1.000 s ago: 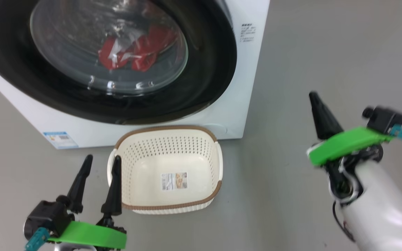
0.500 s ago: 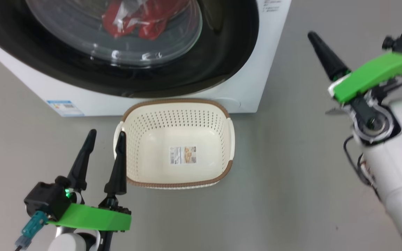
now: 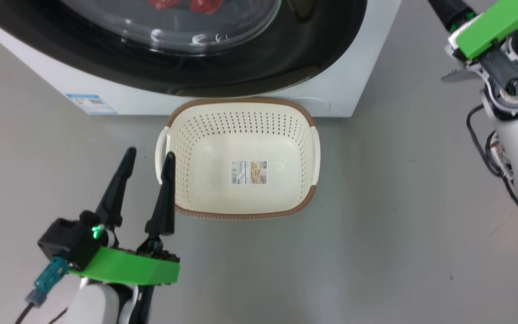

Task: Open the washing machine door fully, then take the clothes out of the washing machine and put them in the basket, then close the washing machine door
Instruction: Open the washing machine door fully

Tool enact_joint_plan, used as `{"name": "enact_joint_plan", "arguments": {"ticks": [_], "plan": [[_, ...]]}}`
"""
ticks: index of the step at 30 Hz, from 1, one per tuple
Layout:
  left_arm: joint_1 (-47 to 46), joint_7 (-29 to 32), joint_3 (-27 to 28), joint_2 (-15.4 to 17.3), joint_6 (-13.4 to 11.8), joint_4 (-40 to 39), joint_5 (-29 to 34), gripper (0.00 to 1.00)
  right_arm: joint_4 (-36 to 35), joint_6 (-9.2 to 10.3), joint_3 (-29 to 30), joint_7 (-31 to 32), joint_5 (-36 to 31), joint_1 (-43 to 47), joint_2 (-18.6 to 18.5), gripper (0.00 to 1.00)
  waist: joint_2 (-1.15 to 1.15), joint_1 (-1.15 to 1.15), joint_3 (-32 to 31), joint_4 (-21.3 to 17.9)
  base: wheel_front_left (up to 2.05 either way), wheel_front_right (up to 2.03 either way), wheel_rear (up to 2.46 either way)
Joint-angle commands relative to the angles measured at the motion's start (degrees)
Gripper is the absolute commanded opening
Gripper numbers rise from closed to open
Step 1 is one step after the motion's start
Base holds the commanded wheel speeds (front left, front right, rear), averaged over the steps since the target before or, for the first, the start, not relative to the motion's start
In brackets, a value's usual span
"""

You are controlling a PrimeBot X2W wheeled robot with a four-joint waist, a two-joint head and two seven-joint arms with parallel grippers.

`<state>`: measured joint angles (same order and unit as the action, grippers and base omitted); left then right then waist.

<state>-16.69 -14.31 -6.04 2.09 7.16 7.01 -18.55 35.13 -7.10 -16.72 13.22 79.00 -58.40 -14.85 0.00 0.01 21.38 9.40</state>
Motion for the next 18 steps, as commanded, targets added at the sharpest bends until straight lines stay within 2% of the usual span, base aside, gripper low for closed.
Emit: {"name": "enact_joint_plan", "arguments": {"ticks": [1,6,18], "plan": [[-1.7,-0.7,1.4,0.8,0.3,-2.0,-0.3,1.00,-1.1,-0.39,-0.6,0.4,-0.2,-1.4,0.1,0.00,0.00,0.00,1.9,1.0,0.00,0.00,0.00],[-2.9,-0.7,0.3,0.8,0.3,-3.0,-0.5,1.00,0.5,-0.39,-1.8,1.4,0.4,-5.2,-0.3,0.00,0.00,0.00,4.3,1.7,0.00,0.00,0.00],[-4.7,-0.7,-1.2,0.8,0.3,-3.4,0.2,1.00,4.1,-0.39,-0.8,7.7,7.5,-10.6,0.8,0.00,0.00,0.00,7.5,3.4,0.00,0.00,0.00]]}}
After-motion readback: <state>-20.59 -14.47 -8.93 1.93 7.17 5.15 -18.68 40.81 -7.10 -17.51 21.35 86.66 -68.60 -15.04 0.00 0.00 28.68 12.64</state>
